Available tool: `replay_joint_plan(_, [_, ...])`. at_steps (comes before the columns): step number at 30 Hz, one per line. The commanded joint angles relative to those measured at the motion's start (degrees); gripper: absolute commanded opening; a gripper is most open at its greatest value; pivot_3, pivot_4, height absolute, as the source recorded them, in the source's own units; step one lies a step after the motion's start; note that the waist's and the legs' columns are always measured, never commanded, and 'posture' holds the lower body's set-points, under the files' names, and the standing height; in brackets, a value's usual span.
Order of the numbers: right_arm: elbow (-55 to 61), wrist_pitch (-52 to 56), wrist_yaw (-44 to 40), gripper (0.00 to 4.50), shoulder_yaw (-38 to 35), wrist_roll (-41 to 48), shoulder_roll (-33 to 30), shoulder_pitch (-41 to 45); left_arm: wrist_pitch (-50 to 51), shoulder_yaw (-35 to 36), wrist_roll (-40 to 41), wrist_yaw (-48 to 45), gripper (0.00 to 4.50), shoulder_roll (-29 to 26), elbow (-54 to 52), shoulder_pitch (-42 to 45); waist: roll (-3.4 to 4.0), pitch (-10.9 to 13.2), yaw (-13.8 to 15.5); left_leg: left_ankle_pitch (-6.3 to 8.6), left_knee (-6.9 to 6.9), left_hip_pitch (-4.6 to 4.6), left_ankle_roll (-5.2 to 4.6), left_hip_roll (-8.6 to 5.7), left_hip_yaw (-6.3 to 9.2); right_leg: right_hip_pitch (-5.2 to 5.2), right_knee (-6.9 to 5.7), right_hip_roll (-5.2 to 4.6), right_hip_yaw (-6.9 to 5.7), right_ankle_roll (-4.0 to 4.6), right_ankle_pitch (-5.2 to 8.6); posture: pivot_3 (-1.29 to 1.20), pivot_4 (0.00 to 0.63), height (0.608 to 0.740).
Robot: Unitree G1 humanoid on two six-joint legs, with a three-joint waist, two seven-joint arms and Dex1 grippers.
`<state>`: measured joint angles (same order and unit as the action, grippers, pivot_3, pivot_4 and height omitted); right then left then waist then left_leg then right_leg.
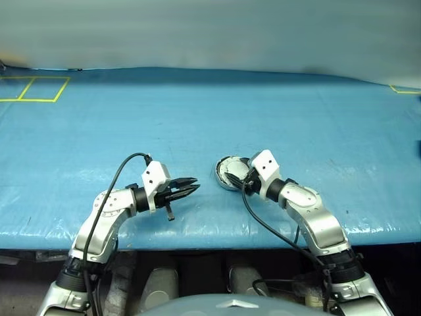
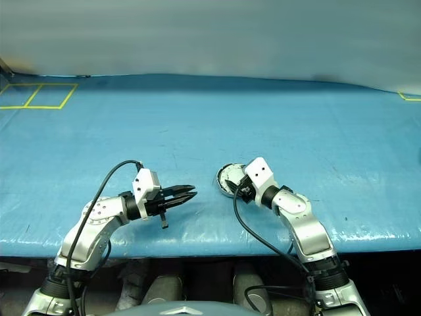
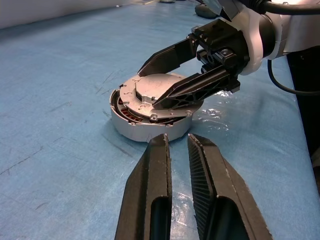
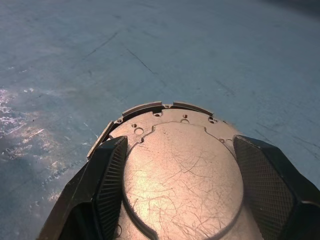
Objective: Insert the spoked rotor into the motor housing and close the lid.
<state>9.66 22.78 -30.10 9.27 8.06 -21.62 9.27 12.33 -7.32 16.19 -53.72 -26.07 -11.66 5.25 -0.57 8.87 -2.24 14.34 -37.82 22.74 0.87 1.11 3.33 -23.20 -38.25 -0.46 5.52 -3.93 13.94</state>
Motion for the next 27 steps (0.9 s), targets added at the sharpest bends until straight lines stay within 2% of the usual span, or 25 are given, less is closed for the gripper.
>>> replay_joint_plan(1, [1.5,-0.1,0.7,3.02,-0.7,0.7,1.5,0.3,0.0,-0.4,0.8,0.4,0.63,-0.1,-2.6,0.9,0.00,0.0,-0.1,0.00,0.00,0.00,0.00,0.01,0.00,0.00,0.00,0.01,0.01,0.00,0.00,0.00,0.150,0.740])
replay_joint_plan(13, [-2.8,-0.6,5.8,3.02,1.2,-4.0,6.6,4.0,-0.1,-0.7,0.8,1.3,0.63,0.1,-1.6,2.0,0.05,0.0,-0.3,0.00,0.06,0.05,0.00,0.00,-0.02,-0.08,0.02,-0.01,0.02,0.02,-0.01,0.00,0.150,0.740])
replay_joint_plan(27, [-5.3,-1.8,2.3,3.02,2.1,-4.0,4.8,0.7,-0.3,-0.9,0.4,1.5,0.63,-0.1,-0.8,2.7,0.05,0.0,-0.3,0.00,0.04,-0.14,0.01,0.02,-0.01,0.13,0.08,0.01,0.00,0.02,-0.02,0.00,0.150,0.740])
